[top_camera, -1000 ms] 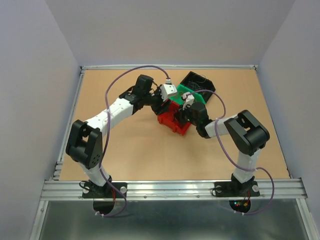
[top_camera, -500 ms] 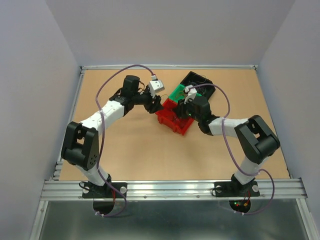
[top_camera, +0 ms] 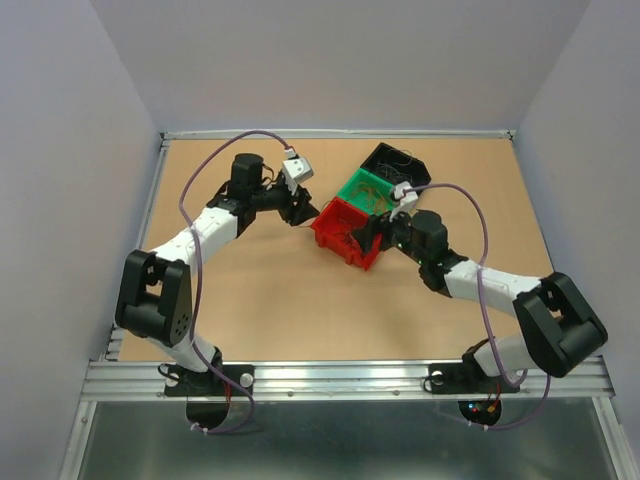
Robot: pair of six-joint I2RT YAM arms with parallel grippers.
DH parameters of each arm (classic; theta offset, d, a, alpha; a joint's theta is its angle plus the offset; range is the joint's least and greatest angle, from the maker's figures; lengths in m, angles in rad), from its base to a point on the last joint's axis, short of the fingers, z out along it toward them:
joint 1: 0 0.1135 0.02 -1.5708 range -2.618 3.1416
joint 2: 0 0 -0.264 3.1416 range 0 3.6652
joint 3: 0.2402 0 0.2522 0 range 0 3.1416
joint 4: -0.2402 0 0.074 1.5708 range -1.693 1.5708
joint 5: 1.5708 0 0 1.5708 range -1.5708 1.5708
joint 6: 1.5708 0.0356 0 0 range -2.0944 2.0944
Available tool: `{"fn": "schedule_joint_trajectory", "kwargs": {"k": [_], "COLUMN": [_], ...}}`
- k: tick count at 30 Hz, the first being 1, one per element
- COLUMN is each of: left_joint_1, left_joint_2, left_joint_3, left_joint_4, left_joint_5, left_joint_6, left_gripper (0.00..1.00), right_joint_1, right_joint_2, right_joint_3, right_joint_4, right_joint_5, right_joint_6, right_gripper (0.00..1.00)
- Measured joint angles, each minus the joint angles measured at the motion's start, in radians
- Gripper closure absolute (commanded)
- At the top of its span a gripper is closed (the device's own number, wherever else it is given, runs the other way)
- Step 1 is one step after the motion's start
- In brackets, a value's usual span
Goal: Untangle the cables
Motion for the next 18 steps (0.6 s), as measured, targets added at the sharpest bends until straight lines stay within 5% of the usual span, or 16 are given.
{"fn": "schedule_joint_trajectory", "kwargs": {"k": [3,6,9,18], "left_joint_1": [0.045,0.119,0.189,0.313], "left_joint_2": [-0.064,-0.175,-0.281,-0.643], "left_joint_3": [-0.078,-0.187,-0.290,-0.571], "left_joint_4": [0.041,0.128,0.212,0.490], "left_joint_5": [-0.001,-0.008,-0.017,-0.114], "left_joint_6": [-0.026,-0.067,-0.105,-0.240], "left_gripper": [0.26,0.08,0.01,0.01], "right_joint_1": [0.000,0.000,0.000,0.005], "right_joint_2": [-0.099,-0.216,-0.404,-0.909], "right_joint_3": [-0.105,-0.208,-0.347,-0.584], "right_joint_4": [-0.003,0.016,0.049,0.108], "right_joint_5": [0.001,-0.006,-0.002,0.228], "right_joint_6": [0.013,0.021,0.021,0.029], "right_gripper": [0.01,0.00,0.00,0.00]}}
